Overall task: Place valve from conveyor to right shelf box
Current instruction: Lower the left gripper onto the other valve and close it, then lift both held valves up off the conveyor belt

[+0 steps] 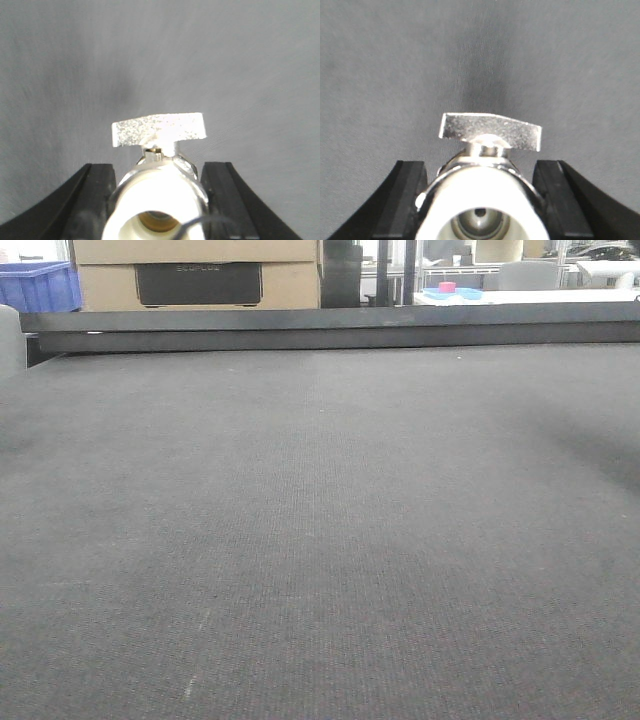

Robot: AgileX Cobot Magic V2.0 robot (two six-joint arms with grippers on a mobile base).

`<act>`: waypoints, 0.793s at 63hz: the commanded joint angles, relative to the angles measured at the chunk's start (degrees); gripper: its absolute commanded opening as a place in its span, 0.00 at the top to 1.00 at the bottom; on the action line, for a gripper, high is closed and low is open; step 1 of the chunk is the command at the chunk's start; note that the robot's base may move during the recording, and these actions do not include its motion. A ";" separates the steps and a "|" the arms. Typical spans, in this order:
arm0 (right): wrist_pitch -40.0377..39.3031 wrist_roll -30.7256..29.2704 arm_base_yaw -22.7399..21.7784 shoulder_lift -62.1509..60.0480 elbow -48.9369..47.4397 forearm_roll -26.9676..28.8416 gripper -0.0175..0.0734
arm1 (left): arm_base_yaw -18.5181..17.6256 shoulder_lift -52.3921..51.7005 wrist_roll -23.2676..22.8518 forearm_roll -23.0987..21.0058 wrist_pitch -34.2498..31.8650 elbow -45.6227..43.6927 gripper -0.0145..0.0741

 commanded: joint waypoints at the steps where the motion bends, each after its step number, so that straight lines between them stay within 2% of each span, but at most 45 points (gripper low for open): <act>1: -3.09 -0.17 -0.12 -3.51 -0.44 -0.28 0.98 | -0.76 -4.41 -0.43 -0.89 1.09 -2.21 0.96; 28: -2.31 -0.17 -0.12 -7.44 -9.82 -0.16 0.98 | -1.79 -15.29 -0.55 -0.97 2.16 -5.33 0.96; 50: -1.68 -0.17 -0.12 -7.44 -12.48 1.84 0.98 | -1.79 -15.86 -0.55 -0.97 1.55 -5.33 0.96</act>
